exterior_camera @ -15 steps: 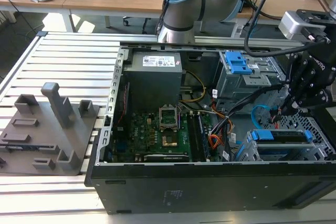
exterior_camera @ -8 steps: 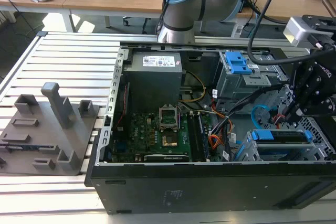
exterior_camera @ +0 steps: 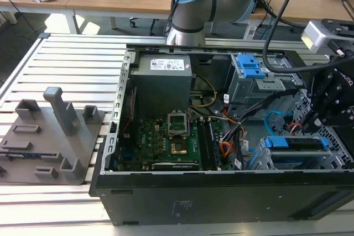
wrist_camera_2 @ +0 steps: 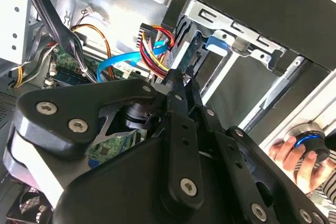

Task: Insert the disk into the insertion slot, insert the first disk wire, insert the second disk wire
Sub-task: 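Insert the first disk wire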

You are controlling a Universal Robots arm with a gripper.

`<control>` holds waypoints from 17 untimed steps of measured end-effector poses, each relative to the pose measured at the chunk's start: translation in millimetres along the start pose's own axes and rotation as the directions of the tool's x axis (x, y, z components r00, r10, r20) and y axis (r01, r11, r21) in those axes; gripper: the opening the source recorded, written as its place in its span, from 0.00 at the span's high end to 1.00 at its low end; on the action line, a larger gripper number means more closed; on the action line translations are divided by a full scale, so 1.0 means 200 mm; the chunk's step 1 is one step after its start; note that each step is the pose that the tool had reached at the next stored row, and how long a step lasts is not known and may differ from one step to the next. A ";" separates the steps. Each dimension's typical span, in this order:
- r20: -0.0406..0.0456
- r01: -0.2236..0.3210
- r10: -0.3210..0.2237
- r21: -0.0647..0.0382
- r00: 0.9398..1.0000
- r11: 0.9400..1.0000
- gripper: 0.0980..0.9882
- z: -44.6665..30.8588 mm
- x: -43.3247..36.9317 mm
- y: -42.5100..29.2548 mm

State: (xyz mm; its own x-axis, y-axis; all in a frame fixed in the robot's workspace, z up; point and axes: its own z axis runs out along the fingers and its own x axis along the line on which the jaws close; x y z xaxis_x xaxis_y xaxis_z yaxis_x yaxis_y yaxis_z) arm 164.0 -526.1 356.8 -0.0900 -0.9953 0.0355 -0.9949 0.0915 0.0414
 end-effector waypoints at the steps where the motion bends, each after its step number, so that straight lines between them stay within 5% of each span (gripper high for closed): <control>1: 0.000 0.000 0.000 0.000 1.000 1.000 0.92 0.000 0.003 0.000; 17: 0.000 0.000 0.000 0.000 1.000 1.000 0.92 0.046 0.015 -0.008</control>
State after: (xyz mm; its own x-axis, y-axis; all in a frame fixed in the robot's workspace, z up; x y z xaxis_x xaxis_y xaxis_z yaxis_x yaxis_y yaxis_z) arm 164.9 -529.5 347.6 -0.0900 -0.9953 0.0356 -0.9950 0.0914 0.0414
